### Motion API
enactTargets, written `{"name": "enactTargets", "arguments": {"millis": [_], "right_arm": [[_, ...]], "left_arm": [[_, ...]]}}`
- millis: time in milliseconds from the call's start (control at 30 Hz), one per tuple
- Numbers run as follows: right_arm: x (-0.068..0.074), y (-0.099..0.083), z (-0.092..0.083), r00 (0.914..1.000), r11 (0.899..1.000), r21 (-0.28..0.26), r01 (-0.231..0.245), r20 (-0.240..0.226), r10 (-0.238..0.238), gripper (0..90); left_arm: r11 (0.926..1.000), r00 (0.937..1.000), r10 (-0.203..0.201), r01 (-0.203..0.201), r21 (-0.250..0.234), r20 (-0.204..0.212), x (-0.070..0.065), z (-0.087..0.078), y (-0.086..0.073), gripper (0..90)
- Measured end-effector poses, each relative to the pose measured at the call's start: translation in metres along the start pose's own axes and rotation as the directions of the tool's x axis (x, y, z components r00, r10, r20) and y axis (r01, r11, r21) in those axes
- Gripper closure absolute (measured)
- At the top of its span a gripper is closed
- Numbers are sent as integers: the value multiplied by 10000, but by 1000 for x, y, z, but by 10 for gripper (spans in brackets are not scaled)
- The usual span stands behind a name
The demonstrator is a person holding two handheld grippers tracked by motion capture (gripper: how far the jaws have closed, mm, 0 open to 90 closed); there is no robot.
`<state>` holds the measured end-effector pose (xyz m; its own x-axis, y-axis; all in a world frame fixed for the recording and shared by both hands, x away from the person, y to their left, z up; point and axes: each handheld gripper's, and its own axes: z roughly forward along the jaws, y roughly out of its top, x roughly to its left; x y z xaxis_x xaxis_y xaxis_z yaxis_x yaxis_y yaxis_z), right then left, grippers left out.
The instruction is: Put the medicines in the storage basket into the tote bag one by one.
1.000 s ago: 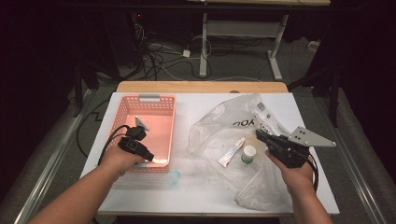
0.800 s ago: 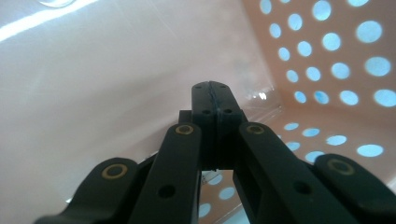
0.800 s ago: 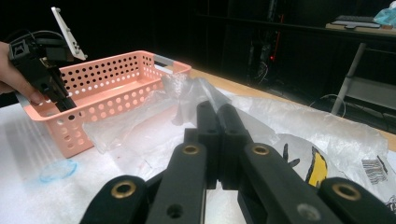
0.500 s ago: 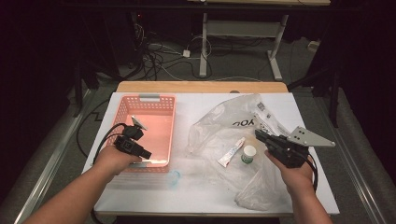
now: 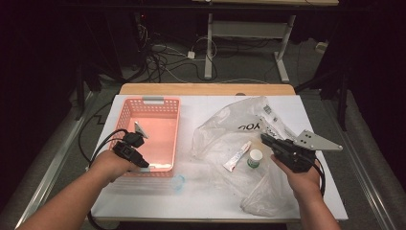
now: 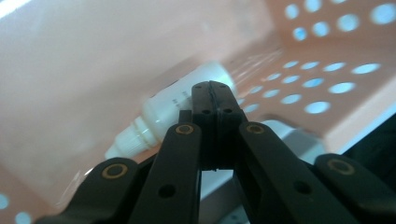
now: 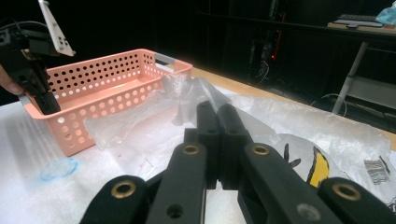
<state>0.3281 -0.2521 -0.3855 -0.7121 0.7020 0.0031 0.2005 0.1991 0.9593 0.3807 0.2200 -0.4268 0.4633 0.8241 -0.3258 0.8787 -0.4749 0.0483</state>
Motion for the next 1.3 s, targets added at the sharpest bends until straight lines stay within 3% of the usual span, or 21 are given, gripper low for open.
{"name": "enactTargets", "arguments": {"millis": [100, 167, 267, 333, 433, 533, 600, 767, 833, 900, 1000, 1067, 1133, 1233, 1300], "right_arm": [[1, 1, -1, 10000, 10000, -29, 41, 30, -41, 900], [0, 1, -1, 10000, 10000, -16, 27, 52, -27, 900], [-1, 0, -1, 10000, 10000, -43, 19, 65, -19, 900], [-2, -1, -1, 9999, 10000, 3, -61, 91, 61, 900], [-2, -2, 0, 10000, 10000, 69, -43, 58, 43, 900], [0, -2, 2, 10000, 10000, 74, 33, 29, -33, 900], [2, -1, 3, 10000, 10000, 55, 60, 11, -60, 900], [1, 0, 0, 10000, 10000, 19, 33, 42, -33, 900], [-1, -1, -1, 10000, 10000, 15, 15, 52, -15, 900], [-2, -1, -1, 9999, 10000, -18, 3, 106, -3, 900], [-2, -2, 0, 10000, 10000, 25, -19, 62, 19, 900], [-2, -2, 0, 10000, 10000, 25, -48, 39, 48, 900], [-1, -2, 1, 10000, 10000, 45, -52, 17, 52, 900], [0, -1, 1, 10000, 10000, 20, -16, 26, 15, 900], [0, -1, 1, 10000, 10000, 21, -17, 37, 17, 900]], "left_arm": [[9989, 9996, -266, 269, -381, 61, 8, -2, 10, 876], [9953, 9973, -280, 214, -942, -683, 11, -2, 19, 875], [9766, 9958, -611, 456, -2100, -681, 17, -6, 28, 875], [9794, 9974, -510, 401, -1981, -505, 18, -7, 27, 875], [9927, 9997, -33, 3, -1205, -249, 12, -7, 20, 875], [9952, 9994, 228, -253, -940, -276, 7, -8, 14, 875], [9962, 9982, 262, -306, -816, -549, 7, -6, 13, 875], [9914, 9948, 214, -341, -1267, -1000, 10, -2, 18, 859], [9876, 9934, 378, -536, -1475, -1080, 9, -3, 19, 829], [9804, 9901, 763, -960, -1720, -1181, 7, -4, 18, 746], [9781, 9898, 711, -934, -1861, -1232, 9, -7, 18, 493], [9851, 9867, 720, -932, -1442, -1454, 12, -4, 20, 374], [9912, 9839, 896, -1033, -826, -1548, 13, 2, 23, 312], [9924, 9757, 1185, -1224, -97, -1843, 14, 12, 30, 300], [9921, 9743, 1252, -1227, 250, -1871, 15, 17, 35, 327]]}}
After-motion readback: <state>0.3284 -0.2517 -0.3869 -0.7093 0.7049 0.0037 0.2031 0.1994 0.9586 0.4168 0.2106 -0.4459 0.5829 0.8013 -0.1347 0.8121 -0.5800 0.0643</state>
